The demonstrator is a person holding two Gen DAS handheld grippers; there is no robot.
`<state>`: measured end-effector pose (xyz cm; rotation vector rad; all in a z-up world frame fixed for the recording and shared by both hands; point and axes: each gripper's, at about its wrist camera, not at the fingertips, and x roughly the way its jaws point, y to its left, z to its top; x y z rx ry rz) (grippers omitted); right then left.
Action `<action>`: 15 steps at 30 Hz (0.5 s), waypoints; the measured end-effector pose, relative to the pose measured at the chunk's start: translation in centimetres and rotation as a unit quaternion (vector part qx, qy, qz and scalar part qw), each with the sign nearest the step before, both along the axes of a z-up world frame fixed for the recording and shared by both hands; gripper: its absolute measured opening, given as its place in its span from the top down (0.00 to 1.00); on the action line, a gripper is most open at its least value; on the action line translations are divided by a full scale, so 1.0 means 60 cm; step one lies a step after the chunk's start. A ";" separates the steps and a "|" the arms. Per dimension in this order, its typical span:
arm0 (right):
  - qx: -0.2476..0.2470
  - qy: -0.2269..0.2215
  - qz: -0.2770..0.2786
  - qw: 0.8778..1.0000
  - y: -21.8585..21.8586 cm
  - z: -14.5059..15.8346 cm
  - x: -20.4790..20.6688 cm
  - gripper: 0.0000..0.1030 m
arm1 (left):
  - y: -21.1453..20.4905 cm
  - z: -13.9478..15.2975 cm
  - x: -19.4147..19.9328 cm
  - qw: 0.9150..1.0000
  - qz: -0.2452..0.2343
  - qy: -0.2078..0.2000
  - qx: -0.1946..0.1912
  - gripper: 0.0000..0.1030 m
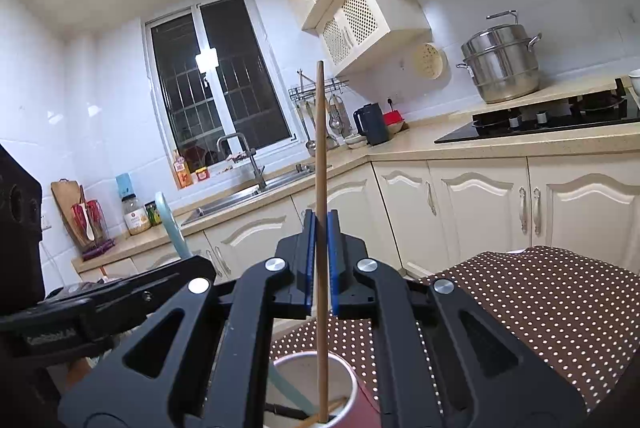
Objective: Organize utensils
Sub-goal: 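Lower the knife into the pink cup with the left tool while the right tool inserts its chopstick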
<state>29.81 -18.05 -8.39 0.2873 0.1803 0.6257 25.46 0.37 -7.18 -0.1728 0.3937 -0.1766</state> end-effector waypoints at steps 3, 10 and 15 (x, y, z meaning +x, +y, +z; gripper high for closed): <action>-0.012 0.002 0.010 1.000 -0.001 0.002 -0.002 0.94 | 0.000 -0.002 0.000 1.000 -0.004 0.007 -0.001 0.77; -0.027 0.005 0.018 0.999 -0.001 -0.004 -0.019 0.94 | 0.001 0.001 -0.005 1.000 -0.005 0.014 -0.003 0.76; -0.037 0.010 0.020 0.999 -0.002 -0.007 -0.031 0.94 | -0.005 0.006 -0.013 1.000 -0.005 0.009 -0.002 0.71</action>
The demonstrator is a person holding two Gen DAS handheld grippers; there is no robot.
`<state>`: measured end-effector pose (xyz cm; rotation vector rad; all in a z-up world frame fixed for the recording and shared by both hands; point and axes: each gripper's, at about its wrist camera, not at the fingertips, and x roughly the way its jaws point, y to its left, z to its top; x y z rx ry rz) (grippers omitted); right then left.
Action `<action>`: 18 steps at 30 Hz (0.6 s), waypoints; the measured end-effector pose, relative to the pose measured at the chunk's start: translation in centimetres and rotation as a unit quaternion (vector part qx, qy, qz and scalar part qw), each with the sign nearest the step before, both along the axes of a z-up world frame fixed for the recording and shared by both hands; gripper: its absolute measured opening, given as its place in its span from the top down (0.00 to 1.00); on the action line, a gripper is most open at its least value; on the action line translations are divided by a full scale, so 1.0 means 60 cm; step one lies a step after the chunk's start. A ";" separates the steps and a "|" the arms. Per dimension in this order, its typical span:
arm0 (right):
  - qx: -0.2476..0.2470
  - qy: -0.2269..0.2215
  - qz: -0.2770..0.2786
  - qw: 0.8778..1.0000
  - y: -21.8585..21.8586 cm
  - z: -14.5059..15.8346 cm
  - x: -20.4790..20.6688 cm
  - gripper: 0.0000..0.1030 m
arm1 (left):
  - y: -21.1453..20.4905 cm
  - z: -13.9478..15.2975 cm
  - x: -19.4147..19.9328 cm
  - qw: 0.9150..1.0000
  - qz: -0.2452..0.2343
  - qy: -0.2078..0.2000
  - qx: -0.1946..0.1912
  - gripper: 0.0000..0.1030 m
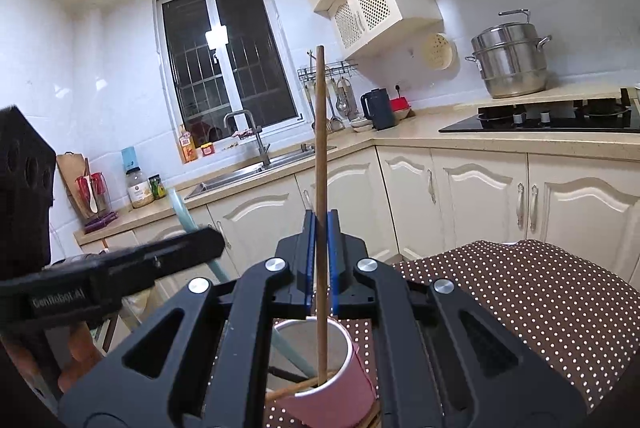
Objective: Organize utensils
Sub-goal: 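Lower the knife into the pink cup with the left tool while the right tool inserts its chopstick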
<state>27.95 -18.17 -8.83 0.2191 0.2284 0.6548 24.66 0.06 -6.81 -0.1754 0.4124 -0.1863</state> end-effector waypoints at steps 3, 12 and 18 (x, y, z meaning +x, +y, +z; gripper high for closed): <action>-0.013 0.002 -0.001 1.000 0.001 0.002 -0.007 0.94 | 0.000 0.004 -0.005 1.000 0.002 -0.002 -0.002 0.68; -0.038 0.012 -0.012 0.999 0.007 -0.002 -0.023 0.94 | 0.004 0.006 -0.024 1.000 0.022 0.002 0.009 0.56; -0.052 0.021 -0.023 0.998 0.016 -0.006 -0.039 0.93 | 0.003 0.007 -0.041 0.999 0.031 0.000 0.023 0.51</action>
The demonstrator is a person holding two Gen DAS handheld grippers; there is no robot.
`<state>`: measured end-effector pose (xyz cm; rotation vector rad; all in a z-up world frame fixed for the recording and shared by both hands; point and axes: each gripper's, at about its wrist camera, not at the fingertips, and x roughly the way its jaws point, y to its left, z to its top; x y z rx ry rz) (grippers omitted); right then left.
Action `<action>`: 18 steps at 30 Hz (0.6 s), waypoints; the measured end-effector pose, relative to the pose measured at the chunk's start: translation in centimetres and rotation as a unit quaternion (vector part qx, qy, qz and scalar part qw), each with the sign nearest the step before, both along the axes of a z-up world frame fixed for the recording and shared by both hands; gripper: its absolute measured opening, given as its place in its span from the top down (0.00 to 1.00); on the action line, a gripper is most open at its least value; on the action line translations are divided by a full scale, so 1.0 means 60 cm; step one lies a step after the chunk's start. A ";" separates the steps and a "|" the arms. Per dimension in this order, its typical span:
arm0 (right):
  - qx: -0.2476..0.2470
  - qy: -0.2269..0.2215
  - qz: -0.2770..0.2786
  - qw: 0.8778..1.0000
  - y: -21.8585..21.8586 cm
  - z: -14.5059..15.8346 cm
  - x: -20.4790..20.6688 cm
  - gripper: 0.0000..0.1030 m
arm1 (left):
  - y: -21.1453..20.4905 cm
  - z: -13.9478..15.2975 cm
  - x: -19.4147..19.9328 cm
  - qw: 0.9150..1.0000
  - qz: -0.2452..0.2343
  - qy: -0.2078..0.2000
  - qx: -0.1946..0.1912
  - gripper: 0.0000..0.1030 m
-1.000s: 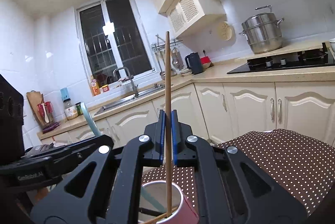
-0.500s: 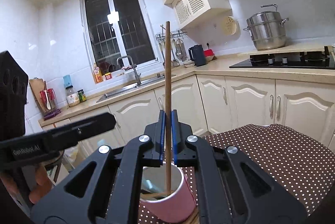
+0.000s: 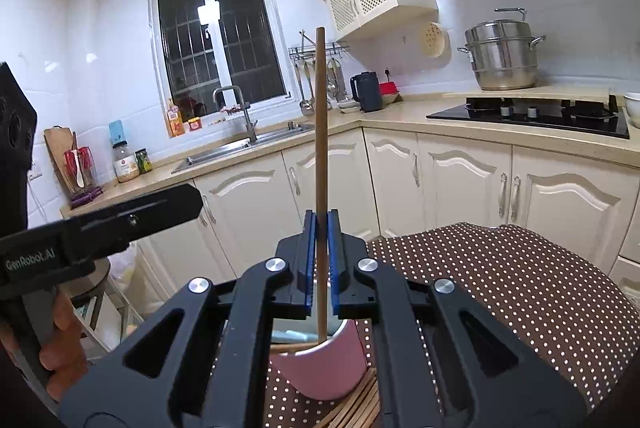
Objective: Organize utensils
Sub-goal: 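Lower the knife into the pink cup with the left tool while the right tool inserts its chopstick, then open both tools and withdraw them from the pink cup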
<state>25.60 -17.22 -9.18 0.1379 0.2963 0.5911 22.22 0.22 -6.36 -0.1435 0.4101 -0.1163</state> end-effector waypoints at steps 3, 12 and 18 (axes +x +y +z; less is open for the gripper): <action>-0.008 0.001 -0.013 1.000 0.005 0.001 -0.010 0.93 | 0.003 0.001 -0.010 1.000 0.005 0.000 0.000 0.47; -0.020 0.003 -0.029 0.999 0.021 0.006 -0.048 0.91 | 0.015 0.003 -0.033 1.000 0.023 0.002 0.015 0.42; -0.010 -0.005 -0.041 0.999 0.017 0.017 -0.076 0.55 | 0.028 0.005 -0.053 0.999 0.038 0.003 0.022 0.41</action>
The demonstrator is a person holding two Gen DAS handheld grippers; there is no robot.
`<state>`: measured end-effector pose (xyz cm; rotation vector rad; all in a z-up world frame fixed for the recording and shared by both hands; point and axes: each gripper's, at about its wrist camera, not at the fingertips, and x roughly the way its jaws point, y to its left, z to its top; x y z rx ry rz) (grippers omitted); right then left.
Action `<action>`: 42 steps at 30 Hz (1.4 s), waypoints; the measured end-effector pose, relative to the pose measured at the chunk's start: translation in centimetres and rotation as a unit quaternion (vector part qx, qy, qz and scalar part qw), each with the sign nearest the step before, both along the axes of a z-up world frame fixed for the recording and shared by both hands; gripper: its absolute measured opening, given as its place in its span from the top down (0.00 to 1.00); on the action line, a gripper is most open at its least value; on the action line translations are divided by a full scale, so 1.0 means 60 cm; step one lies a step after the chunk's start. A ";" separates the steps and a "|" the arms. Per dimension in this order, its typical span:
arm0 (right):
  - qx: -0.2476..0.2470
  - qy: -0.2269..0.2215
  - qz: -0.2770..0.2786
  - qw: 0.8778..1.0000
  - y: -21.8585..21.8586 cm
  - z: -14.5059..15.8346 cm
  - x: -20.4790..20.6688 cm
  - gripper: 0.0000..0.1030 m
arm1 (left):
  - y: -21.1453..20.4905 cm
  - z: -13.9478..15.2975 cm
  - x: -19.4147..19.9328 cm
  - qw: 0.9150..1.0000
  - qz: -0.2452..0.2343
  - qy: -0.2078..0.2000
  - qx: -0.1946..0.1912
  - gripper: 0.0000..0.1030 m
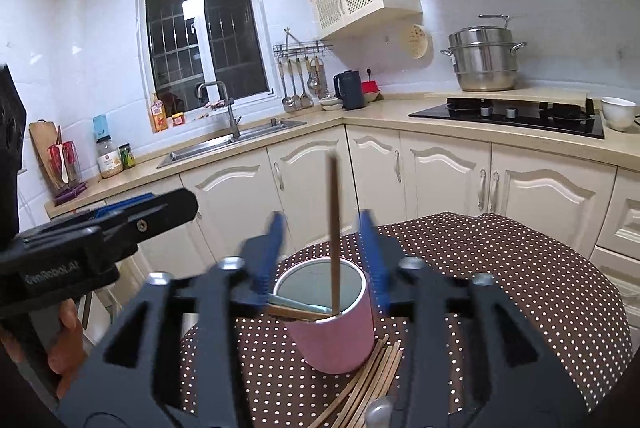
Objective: Organize utensils
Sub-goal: 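Open both tools and withdraw them from the pink cup, then grasp a wooden chopstick with the left tool while the right tool grasps another chopstick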
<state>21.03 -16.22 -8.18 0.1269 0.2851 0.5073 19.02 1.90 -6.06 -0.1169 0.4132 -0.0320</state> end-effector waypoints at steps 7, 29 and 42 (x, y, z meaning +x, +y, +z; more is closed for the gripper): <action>-0.003 -0.010 -0.015 1.000 -0.011 0.020 -0.038 0.51 | 0.007 0.011 -0.032 1.000 0.003 -0.008 -0.001 0.36; -0.048 0.123 -0.089 0.987 -0.118 -0.077 -0.080 0.44 | -0.053 -0.166 -0.021 0.967 -0.096 0.232 0.049 0.35; -0.063 0.231 -0.096 0.966 -0.136 -0.176 -0.048 0.44 | -0.118 -0.265 0.024 0.933 -0.130 0.316 0.113 0.35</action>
